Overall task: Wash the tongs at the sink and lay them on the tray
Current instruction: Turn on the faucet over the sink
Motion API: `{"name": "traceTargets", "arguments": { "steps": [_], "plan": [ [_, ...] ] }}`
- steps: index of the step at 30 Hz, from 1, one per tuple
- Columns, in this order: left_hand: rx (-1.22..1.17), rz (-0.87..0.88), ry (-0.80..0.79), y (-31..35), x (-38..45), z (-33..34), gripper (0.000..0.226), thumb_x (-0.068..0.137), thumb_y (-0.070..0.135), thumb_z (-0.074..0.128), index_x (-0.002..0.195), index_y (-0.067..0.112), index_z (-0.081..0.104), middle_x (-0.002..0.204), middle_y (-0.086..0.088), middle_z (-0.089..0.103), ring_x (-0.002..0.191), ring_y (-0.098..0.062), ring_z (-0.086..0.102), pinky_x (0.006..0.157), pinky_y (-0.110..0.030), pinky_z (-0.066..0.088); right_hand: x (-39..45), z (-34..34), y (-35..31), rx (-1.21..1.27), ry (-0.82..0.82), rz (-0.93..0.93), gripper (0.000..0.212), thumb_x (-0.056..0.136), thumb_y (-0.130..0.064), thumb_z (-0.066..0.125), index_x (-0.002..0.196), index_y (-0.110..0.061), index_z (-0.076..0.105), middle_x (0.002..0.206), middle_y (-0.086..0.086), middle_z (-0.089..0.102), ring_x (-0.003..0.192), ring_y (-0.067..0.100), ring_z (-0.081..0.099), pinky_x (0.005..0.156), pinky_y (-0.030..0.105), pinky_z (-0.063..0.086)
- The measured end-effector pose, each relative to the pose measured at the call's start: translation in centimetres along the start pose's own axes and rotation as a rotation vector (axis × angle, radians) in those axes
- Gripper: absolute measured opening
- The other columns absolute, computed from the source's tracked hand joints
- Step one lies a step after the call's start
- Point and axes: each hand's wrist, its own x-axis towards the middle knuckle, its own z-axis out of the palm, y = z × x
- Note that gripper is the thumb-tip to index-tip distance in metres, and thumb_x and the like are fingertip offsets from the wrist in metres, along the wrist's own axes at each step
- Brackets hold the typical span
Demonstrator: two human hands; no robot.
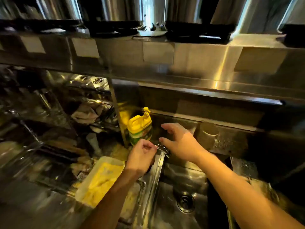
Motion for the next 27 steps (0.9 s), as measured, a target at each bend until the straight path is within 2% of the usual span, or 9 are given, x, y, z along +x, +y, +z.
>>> {"name": "traceTargets", "arguments": {
  "steps": [3,6,8,12,15,18,21,24,27],
  "plan": [
    [0.053,-0.088,0.112,-3.4,0.5,-0.7,0.021,0.087,0.006,0.071,0.083,0.015,0.052,0.077,-0.002,0.060,0.074,-0.019,0.060,0.063,-0.012,0.046,1.7,2.7,0.3,-0.090,-0.083,0.041,0.051,0.095,-0.029,0.063,0.144,-0.022,0.049,0.139,0.006,0.054,0.124,0.022,0.054,0.105,0.035,0.043],
    [0.203,-0.125,0.203,-6.5,1.2,-1.1,0.030,0.080,0.015,0.081,0.093,0.003,0.056,0.085,-0.012,0.059,0.087,-0.033,0.063,0.078,-0.037,0.050,3.1,5.3,0.9,-0.159,-0.151,0.068,0.048,0.098,-0.029,0.058,0.145,-0.026,0.049,0.140,0.005,0.055,0.123,0.024,0.056,0.104,0.038,0.044],
    [0.427,-0.075,0.220,-8.0,2.0,-1.2,0.043,0.076,0.026,0.085,0.093,-0.007,0.063,0.088,-0.023,0.062,0.090,-0.039,0.063,0.079,-0.042,0.045,3.4,6.1,1.5,-0.191,-0.173,0.070,0.046,0.099,-0.024,0.056,0.144,-0.028,0.050,0.138,0.003,0.057,0.122,0.022,0.057,0.104,0.037,0.045],
    [0.549,-0.293,0.196,-9.8,3.3,-1.5,0.088,0.074,0.043,0.082,0.135,-0.008,0.044,0.126,-0.026,0.060,0.120,-0.042,0.056,0.100,-0.038,0.045,3.6,7.1,2.4,-0.271,-0.195,0.082,0.045,0.096,-0.014,0.056,0.138,-0.029,0.058,0.133,-0.002,0.064,0.118,0.020,0.062,0.099,0.038,0.050],
    [0.508,-0.395,0.126,-11.5,4.0,-1.6,0.083,0.086,0.042,0.072,0.144,-0.005,0.036,0.139,-0.027,0.053,0.130,-0.041,0.049,0.108,-0.042,0.042,3.2,7.6,2.6,-0.312,-0.164,0.080,0.047,0.093,-0.010,0.057,0.132,-0.037,0.062,0.120,-0.005,0.072,0.107,0.021,0.068,0.089,0.040,0.056],
    [0.387,-0.457,0.086,-12.6,4.4,-1.4,0.073,0.092,0.035,0.066,0.145,-0.005,0.034,0.139,-0.027,0.055,0.129,-0.040,0.053,0.106,-0.043,0.043,3.1,7.9,2.7,-0.389,-0.105,0.063,0.046,0.094,-0.014,0.057,0.131,-0.041,0.061,0.116,-0.006,0.074,0.100,0.022,0.071,0.083,0.040,0.058],
    [0.327,-0.435,0.177,-12.9,4.2,-0.8,0.076,0.091,0.029,0.070,0.146,-0.005,0.032,0.134,-0.028,0.057,0.123,-0.041,0.057,0.104,-0.045,0.045,3.1,8.1,3.0,-0.420,-0.071,0.070,0.044,0.095,-0.016,0.058,0.131,-0.041,0.061,0.115,-0.004,0.075,0.097,0.022,0.072,0.083,0.039,0.059],
    [0.279,-0.408,0.293,-13.2,3.5,0.3,0.086,0.090,0.022,0.071,0.151,-0.007,0.017,0.129,-0.032,0.059,0.116,-0.045,0.061,0.098,-0.047,0.049,3.0,8.1,3.2,-0.416,-0.066,0.078,0.046,0.095,-0.015,0.060,0.133,-0.040,0.059,0.117,-0.002,0.074,0.099,0.023,0.071,0.085,0.042,0.059],
    [0.357,-0.346,0.245,-13.6,3.2,0.7,0.081,0.094,0.021,0.064,0.153,-0.010,0.018,0.142,-0.033,0.050,0.127,-0.045,0.054,0.104,-0.044,0.045,3.2,8.3,3.4,-0.423,-0.071,0.086,0.047,0.096,-0.014,0.059,0.134,-0.041,0.057,0.120,-0.001,0.073,0.100,0.023,0.071,0.086,0.043,0.059]
  ]
}}
